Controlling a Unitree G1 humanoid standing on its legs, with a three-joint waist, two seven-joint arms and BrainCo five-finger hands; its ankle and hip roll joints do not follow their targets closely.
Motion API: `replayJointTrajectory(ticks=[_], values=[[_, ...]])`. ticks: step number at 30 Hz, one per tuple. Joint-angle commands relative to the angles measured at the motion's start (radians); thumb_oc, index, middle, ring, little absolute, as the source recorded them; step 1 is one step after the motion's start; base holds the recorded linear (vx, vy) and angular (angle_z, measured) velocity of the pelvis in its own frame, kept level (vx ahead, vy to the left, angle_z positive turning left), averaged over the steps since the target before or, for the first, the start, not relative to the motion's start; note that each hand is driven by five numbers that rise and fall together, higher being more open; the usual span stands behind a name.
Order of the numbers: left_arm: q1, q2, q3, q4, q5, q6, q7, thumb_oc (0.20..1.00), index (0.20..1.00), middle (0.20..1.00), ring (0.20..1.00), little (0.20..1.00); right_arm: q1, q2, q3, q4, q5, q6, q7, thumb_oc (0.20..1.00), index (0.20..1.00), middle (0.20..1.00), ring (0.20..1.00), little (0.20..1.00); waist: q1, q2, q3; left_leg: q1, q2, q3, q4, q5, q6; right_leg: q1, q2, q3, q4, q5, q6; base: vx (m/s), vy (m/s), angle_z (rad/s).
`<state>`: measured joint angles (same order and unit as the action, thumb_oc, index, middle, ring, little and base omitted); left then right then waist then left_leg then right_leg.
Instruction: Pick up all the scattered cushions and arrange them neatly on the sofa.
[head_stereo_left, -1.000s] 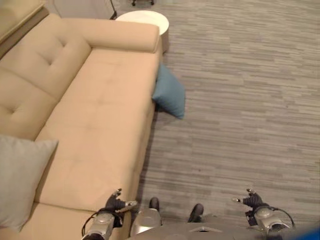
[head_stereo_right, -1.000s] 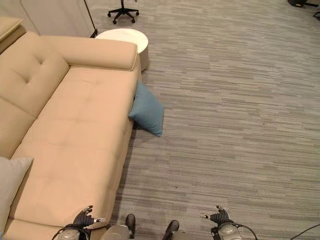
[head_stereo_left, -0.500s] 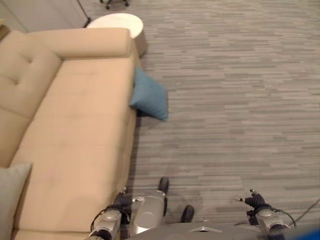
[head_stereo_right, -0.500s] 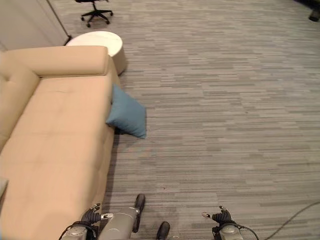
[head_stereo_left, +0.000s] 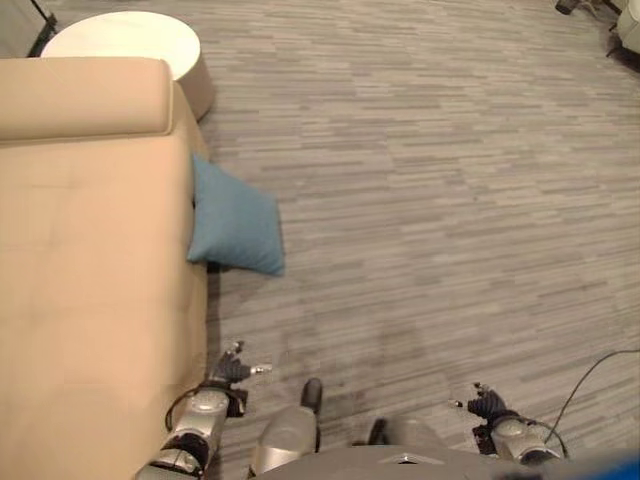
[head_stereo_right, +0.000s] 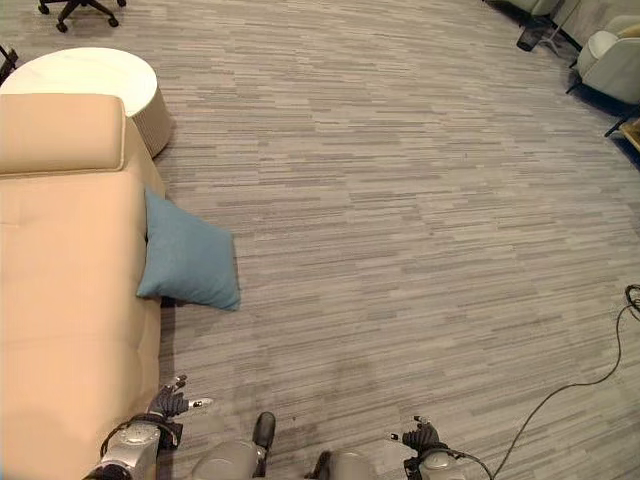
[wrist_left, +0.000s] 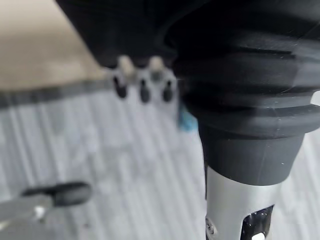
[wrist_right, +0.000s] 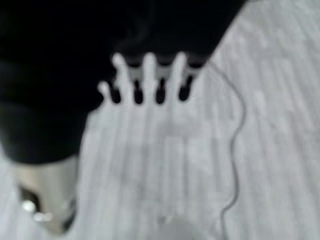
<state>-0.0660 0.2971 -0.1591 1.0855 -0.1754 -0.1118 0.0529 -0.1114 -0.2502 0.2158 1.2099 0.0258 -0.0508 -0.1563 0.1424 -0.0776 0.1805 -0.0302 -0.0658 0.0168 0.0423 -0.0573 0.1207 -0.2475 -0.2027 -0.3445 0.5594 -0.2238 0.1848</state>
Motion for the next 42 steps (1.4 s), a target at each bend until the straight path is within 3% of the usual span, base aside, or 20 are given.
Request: replayJointTrajectory(ticks=[1,3,7,9,10,12,14,19,22,23,24,26,27,28,31,35,36,37,39,42], values=[[0.005,0.005,0.002,-0.011,0.017,-0.014,0.019,1.000,1.000,1.000,1.000,1.000,-0.016,-0.056,-0.004,-0.014,-0.011,-0.007,-0.003,1.000,1.000,1.000,1.000,1.000,0.024,0.023,-0.016,-0.044,0.018,-0.072,0.114,-0.092,-0.076,0.071,0.045,-0.019,-0.215,0.195,-0.006,0.38,-0.117,0.44],[-0.008,-0.010,-0.001,0.012,0.019,-0.018,0.021,1.000,1.000,1.000,1.000,1.000,-0.024,-0.066,-0.004,-0.026,-0.002,-0.007,-0.006,1.000,1.000,1.000,1.000,1.000,0.000,0.033,-0.014,0.019,0.018,-0.113,0.093,-0.126,-0.094,0.008,0.020,0.048,-0.419,0.254,-0.004,0.52,-0.161,0.40],[-0.007,-0.026,-0.013,0.033,0.034,-0.023,0.023,1.000,1.000,1.000,1.000,1.000,-0.020,-0.067,0.001,-0.029,0.000,-0.006,0.001,1.000,1.000,1.000,1.000,1.000,-0.029,0.022,-0.032,0.092,0.029,-0.147,0.106,-0.167,-0.131,0.023,0.020,0.062,-0.459,0.299,0.003,0.42,-0.130,0.52],[-0.010,-0.031,-0.030,0.025,0.045,-0.025,0.015,1.000,1.000,1.000,1.000,1.000,-0.018,-0.062,0.009,-0.032,0.008,-0.012,0.005,1.000,1.000,1.000,1.000,1.000,-0.032,0.023,-0.036,0.054,0.051,-0.143,0.236,-0.104,-0.170,0.062,0.043,0.044,-0.467,0.280,-0.026,0.31,-0.195,0.48],[-0.022,-0.032,-0.043,0.014,0.048,-0.024,0.012,1.000,1.000,1.000,1.000,1.000,-0.027,-0.063,0.017,-0.037,0.021,-0.018,-0.002,1.000,1.000,1.000,1.000,1.000,-0.027,0.015,-0.016,-0.041,0.066,-0.122,0.391,-0.051,-0.192,0.095,0.045,0.023,-0.482,0.266,-0.049,0.14,-0.246,0.91],[-0.033,-0.028,-0.047,0.000,0.041,-0.024,0.008,1.000,1.000,1.000,1.000,1.000,-0.038,-0.070,0.018,-0.039,0.040,-0.020,-0.005,1.000,1.000,1.000,1.000,1.000,-0.013,0.004,0.013,-0.158,0.093,-0.069,0.586,-0.015,-0.184,0.140,0.063,0.006,-0.510,0.245,-0.082,0.09,-0.232,0.81],[-0.038,-0.022,-0.043,0.000,0.033,-0.024,0.010,1.000,1.000,1.000,1.000,1.000,-0.043,-0.073,0.016,-0.037,0.045,-0.019,-0.006,1.000,1.000,1.000,1.000,1.000,-0.007,0.002,0.021,-0.190,0.109,-0.046,0.626,-0.017,-0.177,0.159,0.071,-0.005,-0.522,0.235,-0.095,0.14,-0.155,-0.13],[-0.052,-0.028,-0.044,0.006,0.020,-0.026,0.017,1.000,1.000,1.000,1.000,1.000,-0.042,-0.081,0.022,-0.024,0.044,-0.025,-0.026,1.000,1.000,1.000,1.000,1.000,0.019,-0.013,0.018,-0.297,0.072,0.027,0.446,-0.073,-0.151,0.248,0.108,-0.040,-0.595,0.188,-0.088,0.24,-0.089,0.24],[-0.028,-0.008,-0.025,0.007,0.027,-0.023,0.010,1.000,1.000,1.000,1.000,1.000,-0.029,-0.068,0.025,-0.019,0.043,-0.027,-0.024,1.000,1.000,1.000,1.000,1.000,0.054,-0.021,-0.019,-0.295,0.086,0.162,0.086,0.091,-0.174,0.344,0.192,-0.066,-0.610,0.119,-0.079,0.59,-0.015,0.39],[-0.027,-0.007,-0.025,0.006,0.027,-0.023,0.010,1.000,1.000,1.000,1.000,1.000,-0.029,-0.067,0.026,-0.019,0.043,-0.027,-0.024,1.000,1.000,1.000,1.000,1.000,0.054,-0.022,-0.019,-0.291,0.085,0.163,0.081,0.092,-0.174,0.345,0.191,-0.066,-0.610,0.118,-0.078,0.62,0.128,0.64],[-0.017,0.009,-0.010,0.015,0.024,-0.019,0.009,1.000,1.000,1.000,1.000,1.000,-0.033,-0.041,0.040,-0.027,0.030,-0.032,-0.015,1.000,1.000,1.000,1.000,1.000,0.069,-0.050,-0.032,-0.254,0.053,0.140,0.095,0.063,-0.141,0.337,0.175,-0.083,-0.492,0.098,-0.048,0.31,0.104,0.09],[-0.013,0.018,-0.002,0.015,0.024,-0.017,0.009,1.000,1.000,1.000,1.000,1.000,-0.037,-0.032,0.044,-0.028,0.022,-0.031,-0.009,1.000,1.000,1.000,1.000,1.000,0.078,-0.057,-0.035,-0.233,0.049,0.140,0.094,0.046,-0.128,0.321,0.159,-0.091,-0.410,0.101,-0.021,0.26,0.126,-0.11],[-0.011,0.025,0.003,0.014,0.026,-0.017,0.009,1.000,1.000,1.000,1.000,1.000,-0.039,-0.028,0.043,-0.028,0.017,-0.031,-0.006,1.000,1.000,1.000,1.000,1.000,0.080,-0.056,-0.038,-0.229,0.052,0.141,0.093,0.053,-0.111,0.290,0.142,-0.103,-0.336,0.137,-0.003,0.29,0.190,-0.07],[-0.016,0.035,0.006,0.004,0.023,-0.017,0.011,1.000,1.000,1.000,1.000,1.000,-0.049,-0.021,0.043,-0.037,0.010,-0.027,0.002,1.000,1.000,1.000,1.000,1.000,0.067,-0.050,-0.028,-0.195,0.047,0.119,0.104,0.028,-0.092,0.220,0.109,-0.085,-0.153,0.233,0.046,0.20,0.146,0.18],[-0.015,0.036,0.005,0.000,0.024,-0.018,0.017,1.000,1.000,1.000,1.000,1.000,-0.054,-0.017,0.036,-0.042,0.006,-0.030,0.003,1.000,1.000,1.000,1.000,1.000,0.055,-0.028,-0.024,-0.161,0.046,0.091,0.101,0.011,-0.082,0.165,0.103,-0.070,-0.068,0.279,0.063,0.20,0.082,0.72],[-0.018,0.029,-0.001,-0.006,0.012,-0.025,0.017,1.000,1.000,1.000,1.000,1.000,-0.052,-0.018,0.041,-0.039,-0.003,-0.031,0.003,1.000,1.000,1.000,1.000,1.000,0.049,-0.008,-0.028,-0.113,0.029,0.011,0.070,0.001,-0.080,0.117,0.082,-0.059,-0.133,0.234,0.019,0.29,-0.011,0.55],[-0.033,0.012,-0.019,-0.004,0.002,-0.032,0.016,1.000,1.000,1.000,1.000,1.000,-0.053,-0.029,0.041,-0.043,0.011,-0.036,0.000,1.000,1.000,1.000,1.000,1.000,0.024,0.001,-0.028,-0.079,0.001,-0.096,0.062,-0.015,-0.086,0.072,0.093,0.078,-0.319,0.188,-0.022,0.34,-0.081,0.84],[-0.034,0.011,-0.019,-0.004,0.002,-0.033,0.016,1.000,1.000,1.000,1.000,1.000,-0.053,-0.029,0.041,-0.043,0.011,-0.036,0.000,1.000,1.000,1.000,1.000,1.000,0.022,0.002,-0.029,-0.080,0.001,-0.097,0.062,-0.014,-0.086,0.071,0.093,0.076,-0.322,0.190,-0.022,0.49,-0.101,0.88],[-0.051,-0.010,-0.035,0.012,0.004,-0.038,0.017,1.000,1.000,1.000,1.000,1.000,-0.054,-0.041,0.039,-0.045,0.021,-0.035,-0.003,1.000,1.000,1.000,1.000,1.000,-0.011,0.010,-0.027,-0.038,-0.024,-0.184,0.049,-0.030,-0.095,0.044,0.115,0.243,-0.435,0.214,-0.015,0.33,-0.034,1.29],[-0.061,-0.027,-0.052,0.056,0.013,-0.040,0.024,1.000,1.000,1.000,1.000,1.000,-0.045,-0.048,0.031,-0.047,0.028,-0.034,-0.002,1.000,1.000,1.000,1.000,1.000,-0.028,-0.005,-0.031,-0.021,-0.063,-0.292,0.066,-0.048,-0.101,0.063,0.110,0.269,-0.468,0.239,-0.009,0.30,-0.114,1.88]])
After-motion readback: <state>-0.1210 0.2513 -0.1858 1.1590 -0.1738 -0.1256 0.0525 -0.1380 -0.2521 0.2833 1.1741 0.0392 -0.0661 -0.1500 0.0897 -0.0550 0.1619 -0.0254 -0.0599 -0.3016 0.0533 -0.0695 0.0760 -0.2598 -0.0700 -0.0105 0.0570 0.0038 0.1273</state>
